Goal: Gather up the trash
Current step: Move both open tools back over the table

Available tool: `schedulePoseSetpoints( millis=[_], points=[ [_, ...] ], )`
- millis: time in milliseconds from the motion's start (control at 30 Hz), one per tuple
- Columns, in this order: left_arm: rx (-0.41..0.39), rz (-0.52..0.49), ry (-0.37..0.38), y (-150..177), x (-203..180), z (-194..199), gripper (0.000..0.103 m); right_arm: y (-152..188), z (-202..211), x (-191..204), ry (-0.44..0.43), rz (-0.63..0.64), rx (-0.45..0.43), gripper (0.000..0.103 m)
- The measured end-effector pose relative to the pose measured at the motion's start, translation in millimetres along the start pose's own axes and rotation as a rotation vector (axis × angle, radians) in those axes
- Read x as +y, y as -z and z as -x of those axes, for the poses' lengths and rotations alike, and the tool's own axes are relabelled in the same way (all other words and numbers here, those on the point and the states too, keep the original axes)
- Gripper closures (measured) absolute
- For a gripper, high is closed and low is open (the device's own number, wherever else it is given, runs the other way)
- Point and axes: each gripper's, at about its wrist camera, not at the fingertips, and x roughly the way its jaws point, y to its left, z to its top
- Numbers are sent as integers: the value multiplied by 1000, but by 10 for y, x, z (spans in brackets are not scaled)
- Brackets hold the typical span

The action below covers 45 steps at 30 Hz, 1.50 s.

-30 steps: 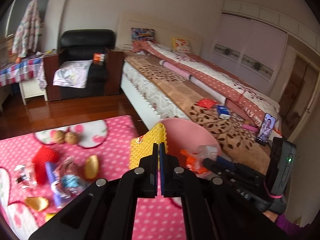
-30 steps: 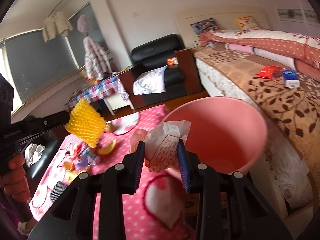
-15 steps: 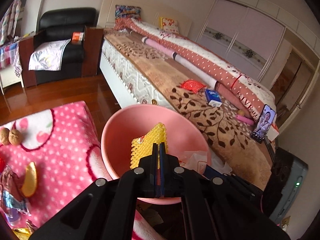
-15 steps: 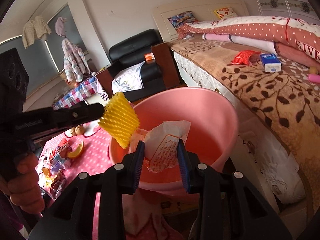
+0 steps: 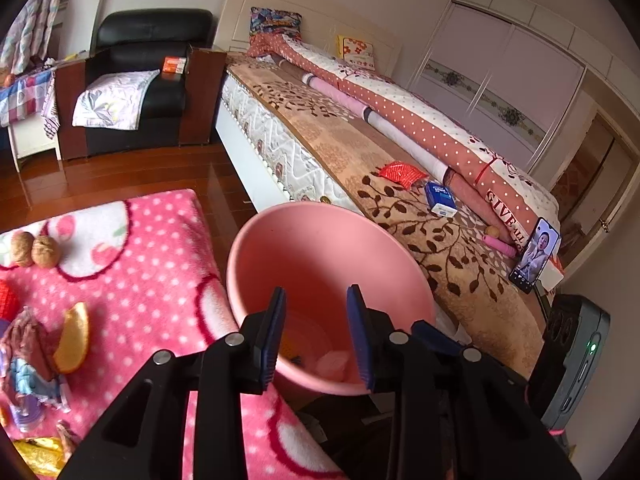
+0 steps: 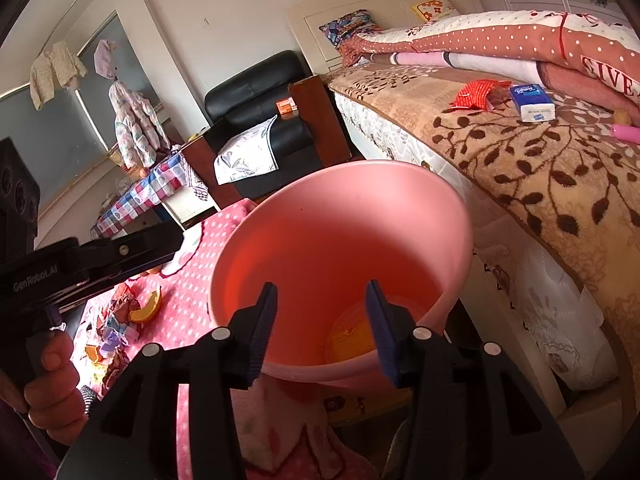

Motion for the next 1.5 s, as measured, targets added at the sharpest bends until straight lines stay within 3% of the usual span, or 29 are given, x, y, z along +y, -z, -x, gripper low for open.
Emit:
schedulePoseSetpoints(
  millis=[433,667,833,1033,1333,1500],
  points=[
    [-86,-12,-131,218,196,756,66,258,281,588,-27,68,-21,56],
    [-101,-18,-240,488,377,1096,59,433,405,850,-51,88,-19,56],
    [-101,3,-297,743,560,1331,57,602,423,1026,-99,78,12,56],
    [-105,4,-363,1054,766,1586,57,810,408,1336,-152,165,71,56],
    [-105,57,-411,1401,1023,1874,57,949,488,1638,-194,253,86,56],
    [-147,146,-445,1510,1202,2087,57,964,482,1736,-198,274,102,56]
  ],
)
